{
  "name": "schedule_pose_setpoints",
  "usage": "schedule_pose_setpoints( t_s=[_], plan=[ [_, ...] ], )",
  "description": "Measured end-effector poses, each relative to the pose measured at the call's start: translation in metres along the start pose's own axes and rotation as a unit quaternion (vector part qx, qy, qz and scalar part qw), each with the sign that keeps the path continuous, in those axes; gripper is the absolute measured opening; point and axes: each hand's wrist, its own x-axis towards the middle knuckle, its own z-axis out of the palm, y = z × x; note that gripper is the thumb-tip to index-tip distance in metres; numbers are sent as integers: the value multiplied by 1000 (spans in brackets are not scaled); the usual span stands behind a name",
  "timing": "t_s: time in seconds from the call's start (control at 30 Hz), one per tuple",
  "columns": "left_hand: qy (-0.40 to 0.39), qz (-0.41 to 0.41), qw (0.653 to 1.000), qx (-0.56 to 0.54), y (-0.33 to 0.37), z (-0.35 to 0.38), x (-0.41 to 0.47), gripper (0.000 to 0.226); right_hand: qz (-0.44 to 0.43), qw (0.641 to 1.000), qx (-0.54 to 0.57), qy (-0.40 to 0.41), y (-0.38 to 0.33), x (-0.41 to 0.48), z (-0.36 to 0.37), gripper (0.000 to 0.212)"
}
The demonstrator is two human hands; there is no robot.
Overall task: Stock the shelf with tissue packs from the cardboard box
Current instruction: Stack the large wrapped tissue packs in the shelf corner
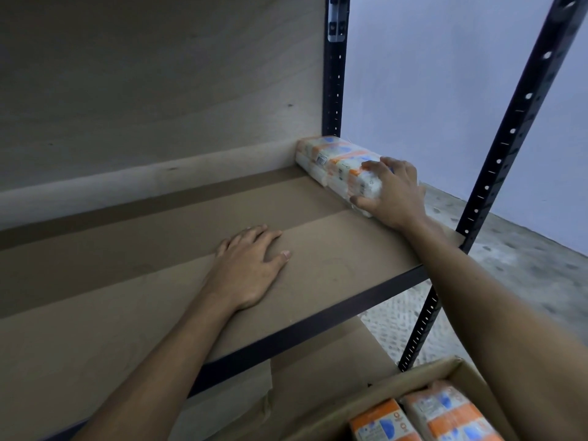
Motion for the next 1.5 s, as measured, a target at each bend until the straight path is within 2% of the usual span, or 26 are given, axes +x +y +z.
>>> schedule_pose_setpoints(
  t_s=[0.37, 0.73, 0.87, 1.0, 1.2, 1.37, 1.5],
  plan=[
    [4, -2, 1000, 4, -1, 2, 1, 52, -22, 1000, 5, -20, 2, -12, -13, 78],
    [10, 9, 1000, 11, 9, -6, -7, 53, -36, 997, -11, -74, -14, -85, -42, 71],
    [-11, 42, 999, -16, 17, -11, -22, 51, -50, 989, -25, -136, -21, -123, -48, 56],
    [-18, 61, 997, -36, 29, -9, -46, 51, -40, 987, -42, -151, -31, -154, -55, 44],
    [-25, 101, 994, -36, 53, -3, -82, 50, -5, 987, -28, -157, -43, -198, -74, 46],
    [3, 198, 978, -63, 78, 15, -122, 48, 6, 992, -13, -129, -34, -248, -80, 48],
    [-41, 233, 968, -86, 98, 51, -155, 48, 41, 985, 5, -165, -14, -304, -75, 47]
  ],
)
